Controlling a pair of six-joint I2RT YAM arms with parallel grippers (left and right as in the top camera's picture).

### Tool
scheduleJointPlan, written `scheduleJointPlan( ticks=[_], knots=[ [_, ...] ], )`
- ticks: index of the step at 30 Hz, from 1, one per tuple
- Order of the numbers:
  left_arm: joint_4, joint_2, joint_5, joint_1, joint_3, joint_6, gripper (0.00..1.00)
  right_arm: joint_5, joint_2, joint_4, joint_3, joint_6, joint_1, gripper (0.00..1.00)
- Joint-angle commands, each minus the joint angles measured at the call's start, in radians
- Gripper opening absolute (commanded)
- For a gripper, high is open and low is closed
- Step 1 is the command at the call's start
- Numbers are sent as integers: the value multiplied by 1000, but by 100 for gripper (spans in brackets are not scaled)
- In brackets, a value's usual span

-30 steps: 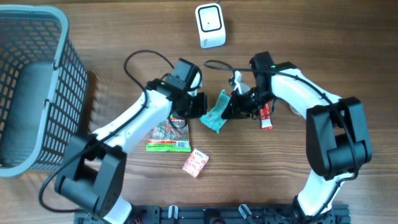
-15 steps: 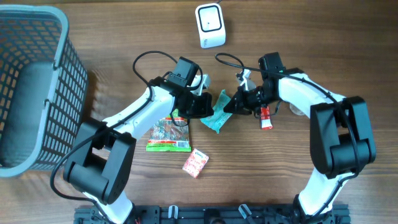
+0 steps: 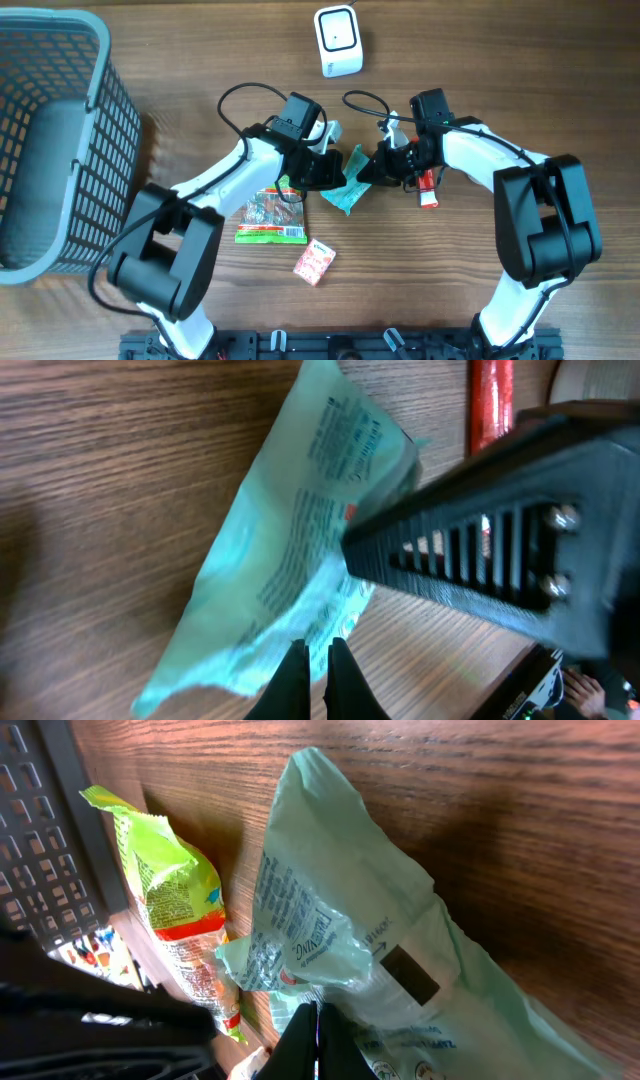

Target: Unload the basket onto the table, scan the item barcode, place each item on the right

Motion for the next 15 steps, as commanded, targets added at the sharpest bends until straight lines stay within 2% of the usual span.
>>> scheduleJointPlan(
  ticks=[1,5,11,15],
  knots=[
    [29,53,58,2,6,20,4,22,-10,1,-12,11,6,4],
    [89,67,26,8,6,20,4,22,-10,1,-12,16,6,4],
    [166,116,-187,10,6,8,4,22,-10,-2,-12,15,6,4],
    [196,148,-203,10,6,-7,4,23,-10,-2,-12,15,6,4]
  ],
)
